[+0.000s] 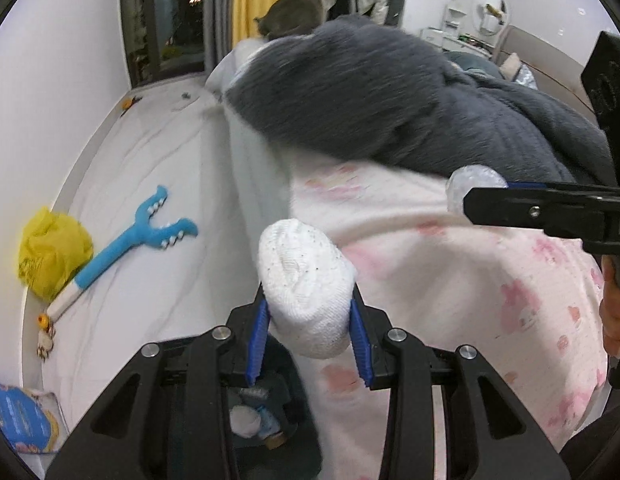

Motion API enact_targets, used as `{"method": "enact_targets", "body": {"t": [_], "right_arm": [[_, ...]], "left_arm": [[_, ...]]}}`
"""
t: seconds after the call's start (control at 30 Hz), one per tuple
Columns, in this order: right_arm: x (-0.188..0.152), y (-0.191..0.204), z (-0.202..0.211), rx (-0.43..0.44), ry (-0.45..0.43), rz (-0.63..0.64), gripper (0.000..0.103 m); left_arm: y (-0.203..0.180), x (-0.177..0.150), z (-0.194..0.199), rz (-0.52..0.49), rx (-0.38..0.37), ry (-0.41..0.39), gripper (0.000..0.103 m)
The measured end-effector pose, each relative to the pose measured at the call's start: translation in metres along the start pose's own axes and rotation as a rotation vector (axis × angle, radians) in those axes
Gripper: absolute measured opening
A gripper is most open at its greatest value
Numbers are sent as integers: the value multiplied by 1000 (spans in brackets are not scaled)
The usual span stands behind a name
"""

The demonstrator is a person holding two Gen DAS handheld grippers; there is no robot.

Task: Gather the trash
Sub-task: 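Lift and carry the sock with the left gripper and bubble wrap with the right over the bin, then open the left gripper to drop the sock while the right gripper drops the bubble wrap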

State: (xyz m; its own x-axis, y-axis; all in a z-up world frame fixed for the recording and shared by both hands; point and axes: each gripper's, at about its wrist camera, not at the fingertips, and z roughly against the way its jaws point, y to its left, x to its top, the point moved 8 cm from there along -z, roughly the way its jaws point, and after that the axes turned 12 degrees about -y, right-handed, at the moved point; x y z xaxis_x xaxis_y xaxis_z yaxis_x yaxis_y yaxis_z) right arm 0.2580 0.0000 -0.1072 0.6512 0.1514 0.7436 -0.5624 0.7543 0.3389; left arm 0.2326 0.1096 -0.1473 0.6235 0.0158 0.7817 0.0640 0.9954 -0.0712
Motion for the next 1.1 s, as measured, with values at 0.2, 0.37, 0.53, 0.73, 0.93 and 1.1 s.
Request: {"method": "enact_targets", "body": {"t": [0.2, 0.37, 0.53, 0.73, 0.93, 1.1], "right_arm": [[-6, 32, -19, 31, 27, 55, 58], [-11, 57, -33, 49, 53, 104, 58], [-16, 75, -46, 57, 76, 136, 58], [-27, 96, -59, 60, 107, 175, 58], [-41, 116, -80, 55, 150, 233, 58], [-53, 127, -99, 48, 184, 256, 58]], "left_arm": [[33, -23, -3, 56, 18, 77, 39], [54, -43, -6, 86, 37, 138, 39], [78, -72, -10, 120, 66, 233, 39], [105, -101, -9, 179, 77, 322, 41], [121, -110, -2, 207, 87, 337, 70], [135, -102, 10, 232, 95, 296, 74]]}}
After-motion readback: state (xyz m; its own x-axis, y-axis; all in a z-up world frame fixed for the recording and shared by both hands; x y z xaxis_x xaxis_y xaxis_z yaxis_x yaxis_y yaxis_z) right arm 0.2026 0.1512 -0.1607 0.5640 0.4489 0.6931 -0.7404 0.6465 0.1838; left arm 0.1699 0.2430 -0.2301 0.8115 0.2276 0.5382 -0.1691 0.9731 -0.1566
